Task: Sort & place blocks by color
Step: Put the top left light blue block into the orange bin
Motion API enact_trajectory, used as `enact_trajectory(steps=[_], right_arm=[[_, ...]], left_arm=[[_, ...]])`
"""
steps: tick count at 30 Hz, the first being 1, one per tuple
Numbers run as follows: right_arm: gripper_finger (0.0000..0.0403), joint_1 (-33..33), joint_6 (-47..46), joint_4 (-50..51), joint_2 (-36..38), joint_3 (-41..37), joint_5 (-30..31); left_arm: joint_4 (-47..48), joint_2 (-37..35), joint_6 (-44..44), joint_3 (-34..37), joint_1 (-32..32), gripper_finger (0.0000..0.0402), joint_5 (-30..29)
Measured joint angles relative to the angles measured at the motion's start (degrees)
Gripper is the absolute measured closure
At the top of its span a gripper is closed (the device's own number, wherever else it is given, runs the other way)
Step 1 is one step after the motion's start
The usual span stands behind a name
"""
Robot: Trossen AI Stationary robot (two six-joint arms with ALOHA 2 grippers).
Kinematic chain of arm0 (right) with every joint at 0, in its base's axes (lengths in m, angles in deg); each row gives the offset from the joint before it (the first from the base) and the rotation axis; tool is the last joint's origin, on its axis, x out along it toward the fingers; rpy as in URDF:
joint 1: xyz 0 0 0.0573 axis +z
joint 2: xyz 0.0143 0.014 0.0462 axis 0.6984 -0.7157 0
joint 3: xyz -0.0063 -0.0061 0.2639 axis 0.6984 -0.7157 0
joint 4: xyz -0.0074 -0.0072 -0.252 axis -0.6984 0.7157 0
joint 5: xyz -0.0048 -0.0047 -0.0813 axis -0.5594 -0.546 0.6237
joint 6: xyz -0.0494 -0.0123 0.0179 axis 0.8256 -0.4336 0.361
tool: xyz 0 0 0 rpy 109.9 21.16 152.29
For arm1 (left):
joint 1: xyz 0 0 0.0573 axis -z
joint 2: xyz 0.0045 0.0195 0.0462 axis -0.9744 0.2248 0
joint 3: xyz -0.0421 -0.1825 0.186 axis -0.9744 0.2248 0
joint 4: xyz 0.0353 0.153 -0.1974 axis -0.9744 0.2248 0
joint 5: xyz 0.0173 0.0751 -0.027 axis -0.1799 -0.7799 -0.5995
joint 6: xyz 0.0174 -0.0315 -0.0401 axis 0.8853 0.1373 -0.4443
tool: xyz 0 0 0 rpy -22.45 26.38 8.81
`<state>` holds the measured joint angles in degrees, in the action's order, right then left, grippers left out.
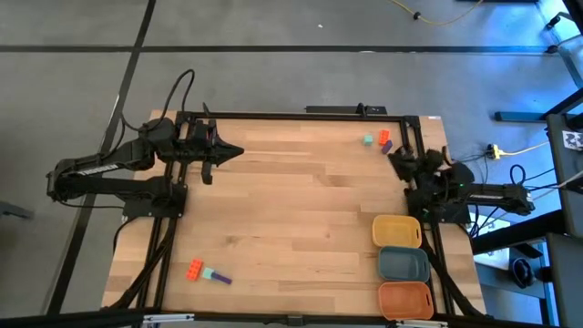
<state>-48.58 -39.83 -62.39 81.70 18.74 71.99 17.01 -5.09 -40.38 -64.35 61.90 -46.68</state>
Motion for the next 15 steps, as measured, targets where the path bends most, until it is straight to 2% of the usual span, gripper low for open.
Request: enact_trajectory(steps=[3,6,9,15], right_arm=[[0.0382,-0.61,1.54,-1.31,-3.93,3.86,0.02],[0.0382,-1.41,1.62,4.58,-8.79,10.83,0.0],[0.0382,-2.57,1.78,15.71,-13.85,20.04,-0.02],[0.0382,-3.82,1.5,44.88,-22.78,36.41,-0.02]], left_arm=[[0.0,0.0,-0.02,0.0,0.0,0.0401,-0.19],[0.0,0.0,-0.12,0.0,0.0,0.0401,-0.13],[0.0,0.0,-0.25,0.0,0.0,0.0401,0.48],[0.13,-0.08,-1.22,0.0,0.0,0.0401,2.47]])
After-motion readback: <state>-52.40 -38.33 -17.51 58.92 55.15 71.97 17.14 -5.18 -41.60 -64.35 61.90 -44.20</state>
